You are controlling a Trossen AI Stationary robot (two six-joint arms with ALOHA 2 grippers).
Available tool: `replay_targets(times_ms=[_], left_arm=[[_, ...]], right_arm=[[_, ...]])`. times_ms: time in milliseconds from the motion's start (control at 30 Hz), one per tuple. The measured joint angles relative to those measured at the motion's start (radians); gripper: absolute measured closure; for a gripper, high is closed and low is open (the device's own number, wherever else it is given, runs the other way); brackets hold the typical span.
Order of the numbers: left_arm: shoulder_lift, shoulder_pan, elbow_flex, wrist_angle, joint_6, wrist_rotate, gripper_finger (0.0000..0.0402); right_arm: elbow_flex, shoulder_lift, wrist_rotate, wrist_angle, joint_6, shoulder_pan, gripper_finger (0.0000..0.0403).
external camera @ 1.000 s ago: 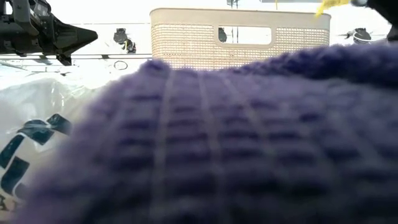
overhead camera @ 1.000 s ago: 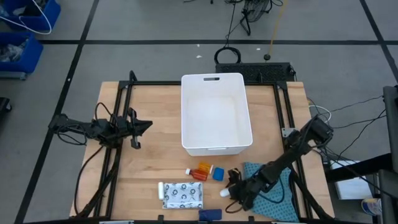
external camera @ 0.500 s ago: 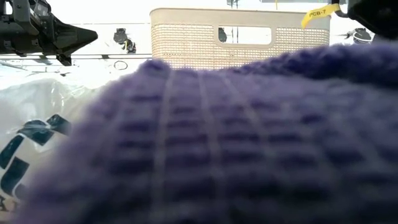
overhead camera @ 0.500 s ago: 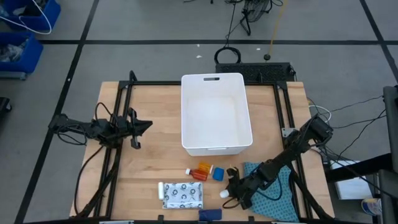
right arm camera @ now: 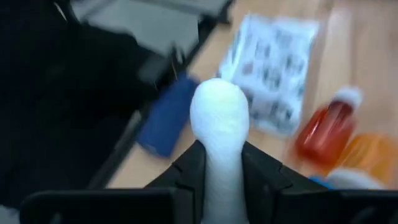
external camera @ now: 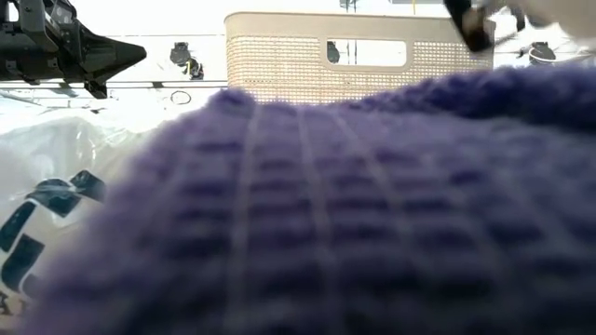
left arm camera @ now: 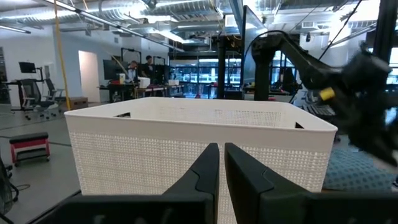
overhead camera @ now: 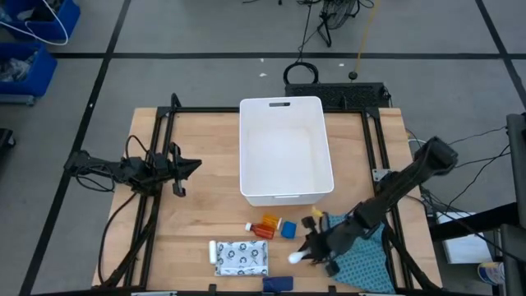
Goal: Pick & place medical supplies in basket/bin
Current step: Put the rolled white bandage into the white container
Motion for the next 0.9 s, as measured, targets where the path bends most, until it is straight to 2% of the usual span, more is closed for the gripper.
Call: replay_targets(times_ms=[133, 500, 600, 767, 900], left_arm=[[0.0, 0.0, 0.0, 0.0, 0.004, -0.001, 0.0371], [0.0, 0.0, 0.0, 0.057, 0.004, -0.007, 0.0371], [0.0, 0.0, 0.0, 0.056, 0.009, -0.007, 0.0371], [0.0, 0.0, 0.0, 0.056, 0.053, -0.007, 0.0371], [0.0, 0.0, 0.0, 0.056, 0.067, -0.008, 0.0371]], right_arm=[[0.0, -0.145, 0.028, -0.001, -0.078, 0.0, 0.0331], [0.0, -0.543, 0.263, -0.07, -0.282, 0.001, 0.0336], [-0.015, -0.612, 0.352, -0.093, -0.324, 0.0, 0.0336], [-0.036, -0.679, 0.573, -0.098, -0.427, -0.038, 0.0335], [-0.012, -0.698, 0.59, -0.091, -0.478, -0.145, 0.0335]])
